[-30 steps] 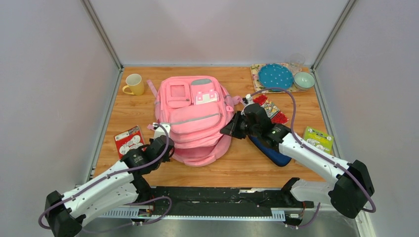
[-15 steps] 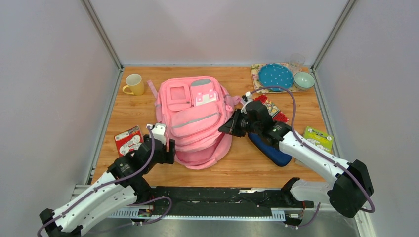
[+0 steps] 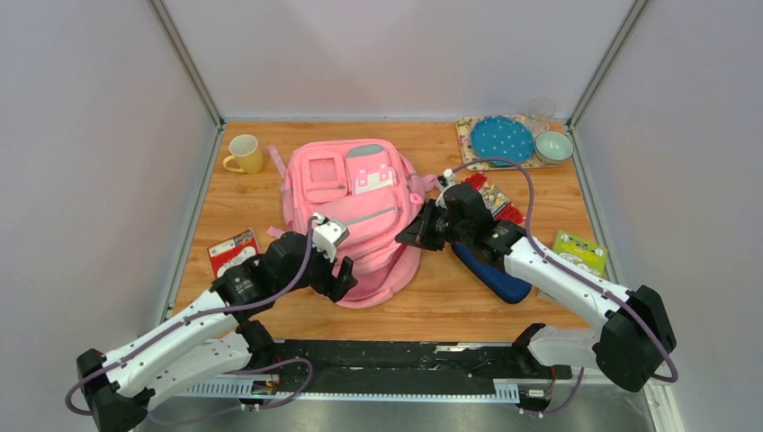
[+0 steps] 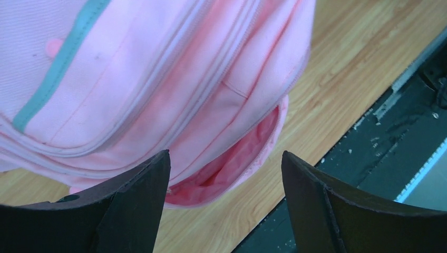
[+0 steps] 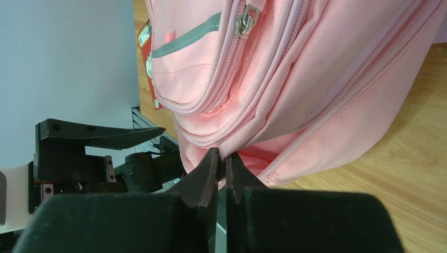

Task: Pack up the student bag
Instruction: Unzip the student bag at the center of the board.

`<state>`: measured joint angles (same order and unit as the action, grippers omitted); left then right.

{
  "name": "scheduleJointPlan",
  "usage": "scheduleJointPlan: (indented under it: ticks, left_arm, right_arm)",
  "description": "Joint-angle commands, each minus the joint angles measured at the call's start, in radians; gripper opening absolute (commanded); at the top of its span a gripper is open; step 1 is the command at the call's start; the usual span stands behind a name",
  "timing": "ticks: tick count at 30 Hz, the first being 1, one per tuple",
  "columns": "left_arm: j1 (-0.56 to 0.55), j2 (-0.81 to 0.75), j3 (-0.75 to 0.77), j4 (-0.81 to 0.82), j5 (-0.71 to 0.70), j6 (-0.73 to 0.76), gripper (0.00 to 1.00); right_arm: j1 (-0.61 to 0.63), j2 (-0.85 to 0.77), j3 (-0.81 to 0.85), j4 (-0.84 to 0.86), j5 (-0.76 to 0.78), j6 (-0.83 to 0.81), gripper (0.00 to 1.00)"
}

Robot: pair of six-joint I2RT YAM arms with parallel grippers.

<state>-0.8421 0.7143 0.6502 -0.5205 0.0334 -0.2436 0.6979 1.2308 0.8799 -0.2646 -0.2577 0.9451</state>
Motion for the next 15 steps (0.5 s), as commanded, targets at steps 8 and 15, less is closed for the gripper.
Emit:
scheduleJointPlan:
  ticks: [8,15]
  left_arm:
    - [0.035,-0.152,-0.020,-0.239,-0.671,-0.261,0.99]
    - [0.285,-0.155,-0.023,-0.214,-0.597,-0.188,0.99]
  right_arm:
    - [0.034,-0.177,0.019,-0.156,0.311,-0.046,0.77]
    - [0.123,-0.111,0.073,-0.028,0.198,-0.084,0.79]
